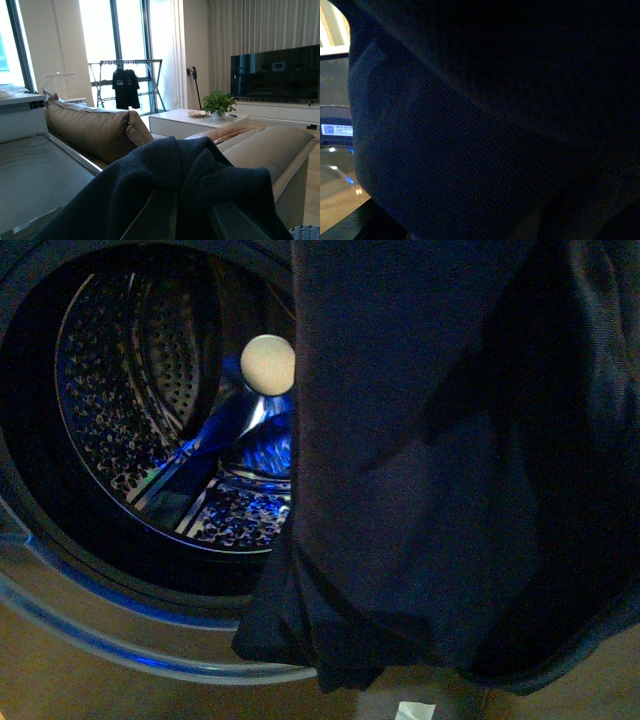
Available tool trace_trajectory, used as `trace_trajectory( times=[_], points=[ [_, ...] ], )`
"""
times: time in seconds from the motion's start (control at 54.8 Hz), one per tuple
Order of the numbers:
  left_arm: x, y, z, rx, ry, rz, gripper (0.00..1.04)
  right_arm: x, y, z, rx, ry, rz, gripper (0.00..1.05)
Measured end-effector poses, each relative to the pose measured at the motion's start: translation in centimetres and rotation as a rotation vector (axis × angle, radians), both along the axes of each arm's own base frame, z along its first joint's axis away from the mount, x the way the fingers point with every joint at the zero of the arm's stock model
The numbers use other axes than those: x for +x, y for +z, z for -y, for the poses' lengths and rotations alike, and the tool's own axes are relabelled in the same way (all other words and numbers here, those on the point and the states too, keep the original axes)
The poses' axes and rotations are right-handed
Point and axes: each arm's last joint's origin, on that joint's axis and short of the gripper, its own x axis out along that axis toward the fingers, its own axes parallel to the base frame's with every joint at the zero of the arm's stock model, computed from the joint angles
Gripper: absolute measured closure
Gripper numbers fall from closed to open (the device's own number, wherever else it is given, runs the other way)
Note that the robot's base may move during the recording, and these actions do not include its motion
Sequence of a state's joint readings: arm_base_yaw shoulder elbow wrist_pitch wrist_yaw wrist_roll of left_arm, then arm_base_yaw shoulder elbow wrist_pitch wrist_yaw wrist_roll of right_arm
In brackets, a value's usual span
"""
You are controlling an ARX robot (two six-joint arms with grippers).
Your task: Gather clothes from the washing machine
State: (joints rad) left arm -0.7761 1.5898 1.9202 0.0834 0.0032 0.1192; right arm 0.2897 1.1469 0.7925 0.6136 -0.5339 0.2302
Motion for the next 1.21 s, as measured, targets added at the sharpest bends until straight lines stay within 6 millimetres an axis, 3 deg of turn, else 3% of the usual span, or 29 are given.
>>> trace_trajectory(
  times=[0.237, 0.402, 0.712, 0.822, 0.877, 1.205],
  points=[
    [0.0, 0.0, 0.0, 0.0, 0.0, 0.0, 0.99, 1.3, 0.0, -1.2, 0.025, -0.14, 0.081, 0.08],
    [0.0, 0.0, 0.0, 0.0, 0.001, 0.0, 0.99, 2.0, 0.1, -1.7, 0.041, -0.26, 0.153, 0.35],
    [0.0, 0.0, 0.0, -0.001, 0.0, 0.0, 0.99, 0.4, 1.2, -0.8, 0.062, -0.346, 0.34, 0.77],
    [0.0, 0.0, 0.0, -0.002, -0.002, -0.002, 0.81, -0.7, 2.1, 0.7, 0.08, -0.393, 0.409, 0.94],
    [0.0, 0.0, 0.0, -0.002, -0.002, -0.001, 0.74, -1.0, 2.5, 1.4, 0.088, -0.414, 0.435, 0.97],
    [0.0, 0.0, 0.0, -0.002, -0.003, -0.001, 0.33, -3.0, 5.3, 6.2, 0.104, -0.501, 0.538, 0.99]
  ],
)
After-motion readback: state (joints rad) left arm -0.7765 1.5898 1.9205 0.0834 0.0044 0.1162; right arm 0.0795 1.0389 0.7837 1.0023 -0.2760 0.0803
